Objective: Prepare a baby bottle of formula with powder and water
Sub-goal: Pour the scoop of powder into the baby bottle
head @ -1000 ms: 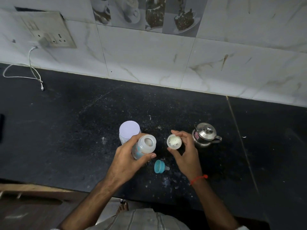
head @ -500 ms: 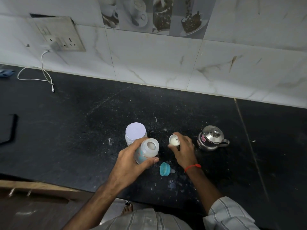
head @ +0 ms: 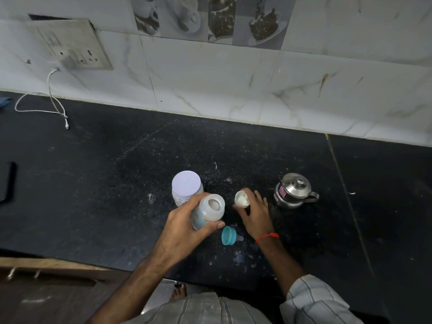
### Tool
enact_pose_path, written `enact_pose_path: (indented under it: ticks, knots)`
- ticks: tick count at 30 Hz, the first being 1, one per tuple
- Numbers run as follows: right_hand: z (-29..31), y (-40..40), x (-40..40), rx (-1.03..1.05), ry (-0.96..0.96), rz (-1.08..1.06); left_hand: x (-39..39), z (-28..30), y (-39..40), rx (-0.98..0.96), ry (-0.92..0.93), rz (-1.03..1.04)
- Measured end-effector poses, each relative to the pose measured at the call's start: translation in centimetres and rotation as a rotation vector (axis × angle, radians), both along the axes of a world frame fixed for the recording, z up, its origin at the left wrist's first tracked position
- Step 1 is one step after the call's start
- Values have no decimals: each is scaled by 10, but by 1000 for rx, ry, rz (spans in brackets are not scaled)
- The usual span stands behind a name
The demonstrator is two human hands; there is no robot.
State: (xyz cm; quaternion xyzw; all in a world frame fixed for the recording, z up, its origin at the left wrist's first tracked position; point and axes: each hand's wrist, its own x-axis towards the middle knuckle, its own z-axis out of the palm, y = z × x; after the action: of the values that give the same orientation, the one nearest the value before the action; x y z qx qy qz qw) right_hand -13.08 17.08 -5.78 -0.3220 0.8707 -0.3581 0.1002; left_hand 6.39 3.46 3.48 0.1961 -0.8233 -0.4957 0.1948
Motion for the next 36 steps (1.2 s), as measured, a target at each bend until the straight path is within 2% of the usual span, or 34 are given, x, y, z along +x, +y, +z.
enact_pose_path:
  ticks: [2,6,18,23,29,33,36]
  knots:
    - [-2,1,-2,33,-67,32,-1,1,1,-8,12,-10]
    - [6,5,-2,-42,-130,15,-3,3,1,-8,5,-2]
    - [5,10,0,120,-86,74,-3,-1,1,3,-7,-28]
    - [6,10,1,-13,-113,38,0,-3,-1,7,-13,-24]
    - [20,6,7,-233,35,-108,2,-2,-2,14,2,2]
    - [6,5,12,-70,-70,-70,1,-2,0,23,-2,-5]
    - [8,6,9,-72,-89,-83,2,-2,-1,22,-1,-3]
